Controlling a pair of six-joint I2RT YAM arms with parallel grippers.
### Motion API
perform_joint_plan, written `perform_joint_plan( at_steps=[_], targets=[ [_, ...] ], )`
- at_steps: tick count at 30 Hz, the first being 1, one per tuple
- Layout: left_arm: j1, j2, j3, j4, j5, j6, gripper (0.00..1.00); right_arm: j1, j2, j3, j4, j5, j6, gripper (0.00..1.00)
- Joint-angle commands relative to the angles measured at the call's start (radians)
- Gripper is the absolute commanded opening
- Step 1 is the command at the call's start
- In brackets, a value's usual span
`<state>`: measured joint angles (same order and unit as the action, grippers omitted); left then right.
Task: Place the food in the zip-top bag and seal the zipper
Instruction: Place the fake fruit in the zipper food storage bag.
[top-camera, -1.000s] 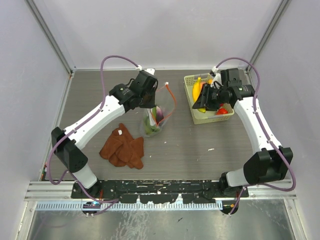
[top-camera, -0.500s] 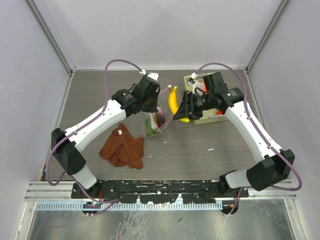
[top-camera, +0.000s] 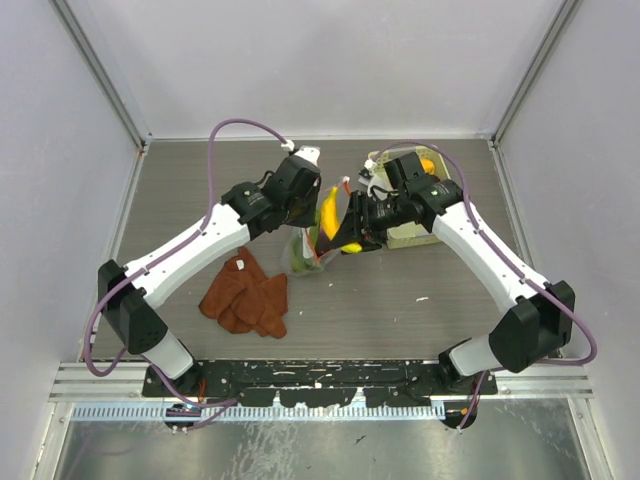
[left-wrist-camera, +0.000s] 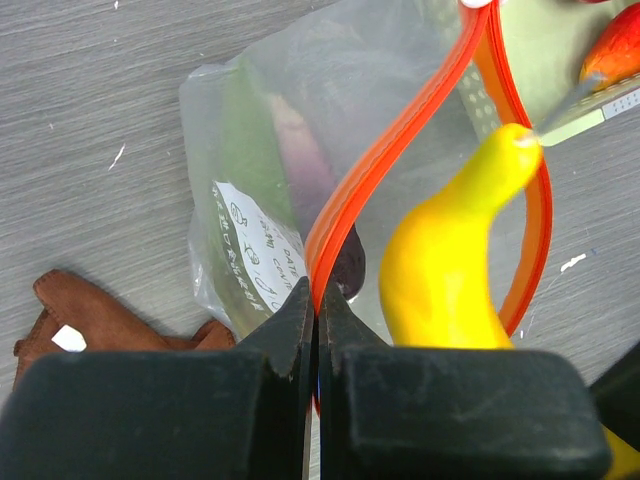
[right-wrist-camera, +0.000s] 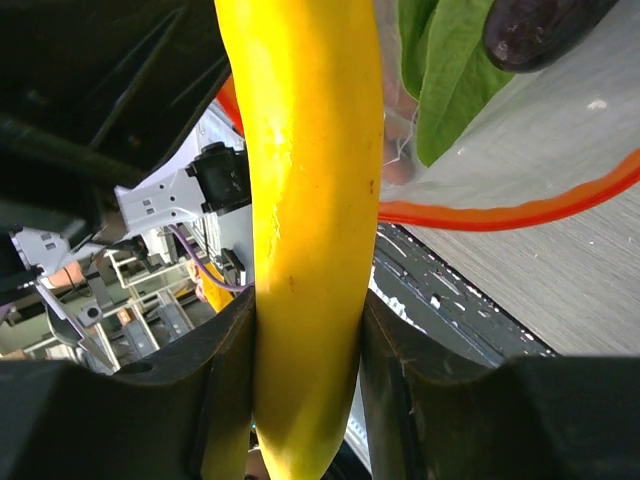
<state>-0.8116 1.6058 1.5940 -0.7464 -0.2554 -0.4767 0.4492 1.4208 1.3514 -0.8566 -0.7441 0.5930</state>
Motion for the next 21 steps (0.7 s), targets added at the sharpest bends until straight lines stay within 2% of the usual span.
perform_joint_plan(
  at_steps=[1,14,21],
  targets=[
    [-0.017,-0.051,-0.002,0.071,-0.038,0.024,0.0,0.005,0.016,-0.021,0.046,-0.03,0.062,0.19],
    [-0.064,-0.038,0.0,0.09,-0.019,0.032,0.0,0.005,0.08,-0.027,0.127,0.023,0.146,0.19],
    [-0.083,-0.044,-0.013,0.086,-0.009,0.03,0.0,0.005,0.134,-0.002,0.253,0.025,0.23,0.2]
  ],
)
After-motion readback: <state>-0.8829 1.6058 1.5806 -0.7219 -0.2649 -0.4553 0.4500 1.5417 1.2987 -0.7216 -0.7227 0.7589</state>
